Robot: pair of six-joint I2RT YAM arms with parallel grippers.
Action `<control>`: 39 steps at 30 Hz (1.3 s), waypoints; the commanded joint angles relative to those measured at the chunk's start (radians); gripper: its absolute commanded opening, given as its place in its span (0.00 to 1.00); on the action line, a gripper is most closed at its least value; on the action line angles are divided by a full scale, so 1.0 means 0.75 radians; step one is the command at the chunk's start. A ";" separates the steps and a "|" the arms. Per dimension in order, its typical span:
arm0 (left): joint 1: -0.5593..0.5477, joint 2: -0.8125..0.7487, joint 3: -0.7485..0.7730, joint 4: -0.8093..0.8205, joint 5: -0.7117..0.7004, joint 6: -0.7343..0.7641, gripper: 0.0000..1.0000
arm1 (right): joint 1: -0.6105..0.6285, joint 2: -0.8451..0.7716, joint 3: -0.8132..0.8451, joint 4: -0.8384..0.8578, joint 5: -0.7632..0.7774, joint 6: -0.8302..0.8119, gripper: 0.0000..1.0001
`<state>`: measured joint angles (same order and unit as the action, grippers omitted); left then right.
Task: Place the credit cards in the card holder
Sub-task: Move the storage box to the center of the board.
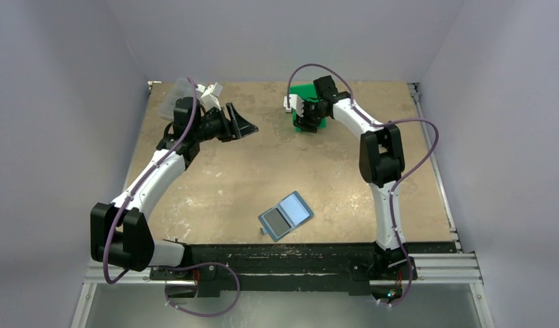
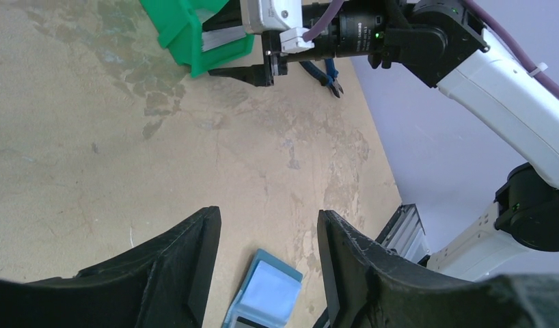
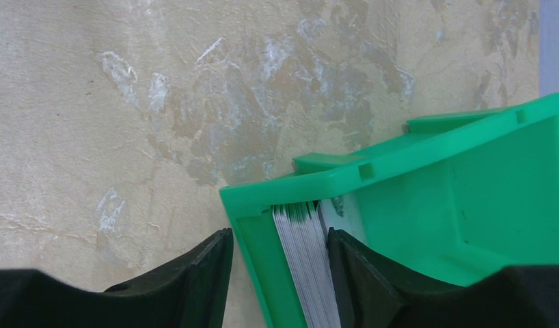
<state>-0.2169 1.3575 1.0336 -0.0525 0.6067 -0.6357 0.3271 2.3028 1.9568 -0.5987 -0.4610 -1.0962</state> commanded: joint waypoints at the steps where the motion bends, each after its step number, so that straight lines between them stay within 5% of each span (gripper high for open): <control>1: 0.009 -0.015 -0.008 0.099 0.035 -0.009 0.58 | 0.006 -0.093 -0.025 -0.015 0.030 -0.019 0.64; 6: 0.009 -0.012 -0.010 0.102 0.039 -0.010 0.58 | 0.006 -0.113 -0.056 0.085 0.053 0.064 0.81; 12: 0.009 0.008 -0.016 0.110 0.046 -0.014 0.58 | 0.005 -0.137 0.006 0.186 0.029 0.324 0.86; 18: 0.007 0.035 -0.021 0.120 0.052 -0.019 0.58 | 0.006 -0.375 -0.282 0.655 0.233 0.977 0.99; 25: 0.007 0.072 -0.035 0.137 0.062 -0.031 0.58 | -0.023 -0.405 -0.251 0.523 0.600 1.747 0.99; 29: 0.005 0.109 -0.046 0.154 0.071 -0.042 0.58 | -0.088 -0.398 -0.328 0.530 0.576 2.063 0.96; 39: 0.003 0.202 -0.051 0.161 0.089 -0.047 0.57 | -0.243 -0.321 -0.584 0.887 0.271 2.233 0.95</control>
<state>-0.2169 1.5032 0.9993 0.0212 0.6510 -0.6701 0.1516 2.0441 1.5539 -0.0826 -0.1390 0.5156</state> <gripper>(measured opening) 0.578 0.937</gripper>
